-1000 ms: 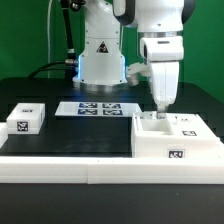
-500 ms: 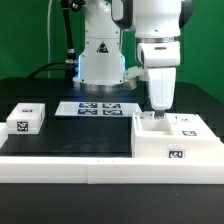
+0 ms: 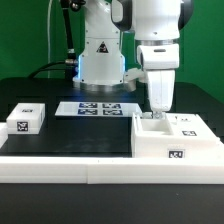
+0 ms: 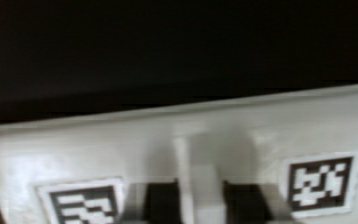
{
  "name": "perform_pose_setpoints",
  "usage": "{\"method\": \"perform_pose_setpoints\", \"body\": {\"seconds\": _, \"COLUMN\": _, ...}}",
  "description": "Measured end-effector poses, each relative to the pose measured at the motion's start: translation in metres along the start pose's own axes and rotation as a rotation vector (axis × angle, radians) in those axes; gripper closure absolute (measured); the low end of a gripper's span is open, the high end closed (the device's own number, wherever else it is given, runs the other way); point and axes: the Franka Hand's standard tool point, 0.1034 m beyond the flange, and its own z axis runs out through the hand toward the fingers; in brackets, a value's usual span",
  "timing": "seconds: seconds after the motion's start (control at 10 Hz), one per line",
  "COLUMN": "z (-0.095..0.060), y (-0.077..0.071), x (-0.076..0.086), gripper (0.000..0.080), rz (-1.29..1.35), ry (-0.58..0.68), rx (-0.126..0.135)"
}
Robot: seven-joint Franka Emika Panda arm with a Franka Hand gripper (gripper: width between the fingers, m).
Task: Assemble cabinet
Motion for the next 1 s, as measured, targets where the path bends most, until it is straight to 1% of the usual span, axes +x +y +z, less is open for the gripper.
{"method": "perform_pose_setpoints", "body": {"seconds": 0.6, "z": -0.001, "y": 0.000, "x": 0.000, "gripper": 0.0732, "rz": 0.004, "ry": -0.002, "rx": 0.000}}
{"method": "perform_pose_setpoints", "body": {"seconds": 0.7, "z": -0.010, "y": 0.002, "x": -0.002, "gripper": 0.0732, "rz": 0.028, "ry": -0.017, "rx": 0.004}}
{"method": "perform_pose_setpoints", "body": {"seconds": 0.9, "z": -0.032, "y": 0.005, "x": -0.006, "gripper": 0.0731, "rz": 0.029, "ry": -0.044, "rx": -0.003}}
{"method": "perform_pose_setpoints", "body": {"seconds": 1.0, "z": -0.040, "y": 0.005, "x": -0.009, "gripper": 0.0731, "rz": 0.029, "ry": -0.059, "rx": 0.001}}
